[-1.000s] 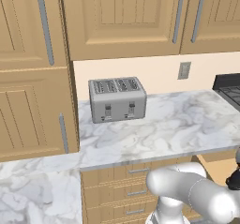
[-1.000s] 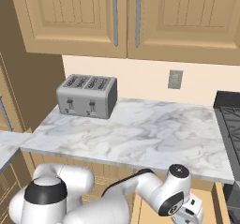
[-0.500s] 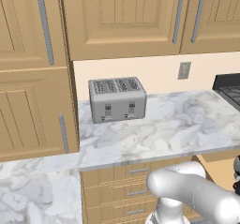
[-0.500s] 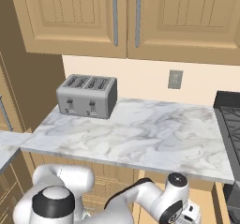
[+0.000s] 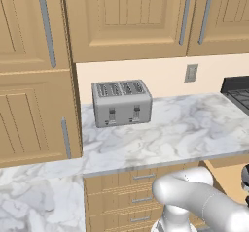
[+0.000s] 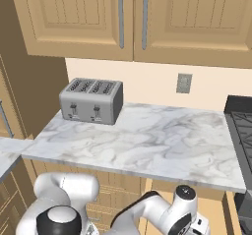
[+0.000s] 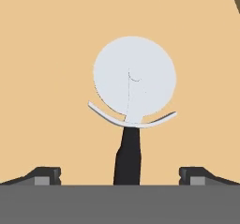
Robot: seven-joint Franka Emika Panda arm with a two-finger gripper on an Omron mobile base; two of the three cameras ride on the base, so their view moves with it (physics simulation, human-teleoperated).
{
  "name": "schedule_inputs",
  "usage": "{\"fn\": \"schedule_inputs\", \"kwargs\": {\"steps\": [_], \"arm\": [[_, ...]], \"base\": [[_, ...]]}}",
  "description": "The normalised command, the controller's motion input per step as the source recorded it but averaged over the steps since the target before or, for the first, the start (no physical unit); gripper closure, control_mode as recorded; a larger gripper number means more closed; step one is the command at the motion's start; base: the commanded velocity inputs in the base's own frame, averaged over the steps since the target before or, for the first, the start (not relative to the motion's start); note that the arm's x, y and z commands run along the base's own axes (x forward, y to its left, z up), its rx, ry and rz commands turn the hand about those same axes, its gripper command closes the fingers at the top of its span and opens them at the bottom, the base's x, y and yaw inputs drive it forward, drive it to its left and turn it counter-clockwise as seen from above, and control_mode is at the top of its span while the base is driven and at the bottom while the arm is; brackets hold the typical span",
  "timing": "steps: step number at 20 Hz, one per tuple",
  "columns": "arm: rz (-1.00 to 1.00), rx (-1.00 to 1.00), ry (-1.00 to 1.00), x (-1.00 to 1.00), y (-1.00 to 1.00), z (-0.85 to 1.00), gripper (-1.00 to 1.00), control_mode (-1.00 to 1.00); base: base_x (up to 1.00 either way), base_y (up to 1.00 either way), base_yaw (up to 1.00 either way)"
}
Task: Take the pizza cutter from the drawer on the right and place it on the dining counter for cutting.
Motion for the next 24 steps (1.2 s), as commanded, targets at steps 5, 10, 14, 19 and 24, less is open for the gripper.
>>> {"fn": "schedule_inputs", "kwargs": {"steps": [5, 10, 14, 19, 24], "arm": [[0.0, 0.0, 0.0, 0.0, -0.07, -0.23, -1.0, -1.0], [0.0, 0.0, 0.0, 0.0, -0.11, -0.21, -1.0, -1.0], [0.0, 0.0, 0.0, 0.0, -0.01, -0.14, -1.0, -1.0], [0.0, 0.0, 0.0, 0.0, 0.0, -0.14, -1.0, -1.0], [0.0, 0.0, 0.0, 0.0, 0.0, -0.14, -1.0, -1.0]], "base": [[0.0, 0.0, 0.0], [0.0, 0.0, 0.0], [0.0, 0.0, 0.0], [0.0, 0.0, 0.0], [0.0, 0.0, 0.0]]}}
